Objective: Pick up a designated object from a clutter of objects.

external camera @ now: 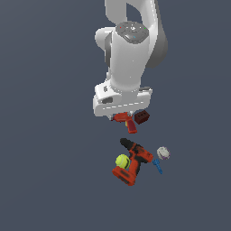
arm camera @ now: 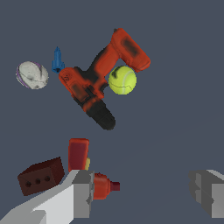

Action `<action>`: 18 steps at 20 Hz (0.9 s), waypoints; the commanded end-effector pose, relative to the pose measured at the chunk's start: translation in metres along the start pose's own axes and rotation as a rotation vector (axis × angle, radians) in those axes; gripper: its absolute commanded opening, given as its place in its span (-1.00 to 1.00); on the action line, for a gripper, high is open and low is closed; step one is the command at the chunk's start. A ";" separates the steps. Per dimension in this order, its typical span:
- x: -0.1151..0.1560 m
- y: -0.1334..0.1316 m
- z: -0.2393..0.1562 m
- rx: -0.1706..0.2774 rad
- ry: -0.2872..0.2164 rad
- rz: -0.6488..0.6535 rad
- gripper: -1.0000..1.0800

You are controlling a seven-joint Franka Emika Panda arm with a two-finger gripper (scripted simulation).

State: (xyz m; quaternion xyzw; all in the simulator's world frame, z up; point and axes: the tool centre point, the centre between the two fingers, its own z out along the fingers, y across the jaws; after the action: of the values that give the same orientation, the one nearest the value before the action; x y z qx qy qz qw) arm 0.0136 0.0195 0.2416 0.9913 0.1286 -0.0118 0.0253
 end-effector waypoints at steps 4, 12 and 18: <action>0.015 -0.007 0.043 -0.016 0.017 -0.170 0.62; 0.032 -0.023 0.109 -0.031 0.046 -0.437 0.62; 0.037 -0.036 0.147 -0.034 0.067 -0.593 0.62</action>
State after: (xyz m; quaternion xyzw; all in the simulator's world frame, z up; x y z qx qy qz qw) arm 0.0371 0.0528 0.1008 0.9175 0.3962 0.0132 0.0333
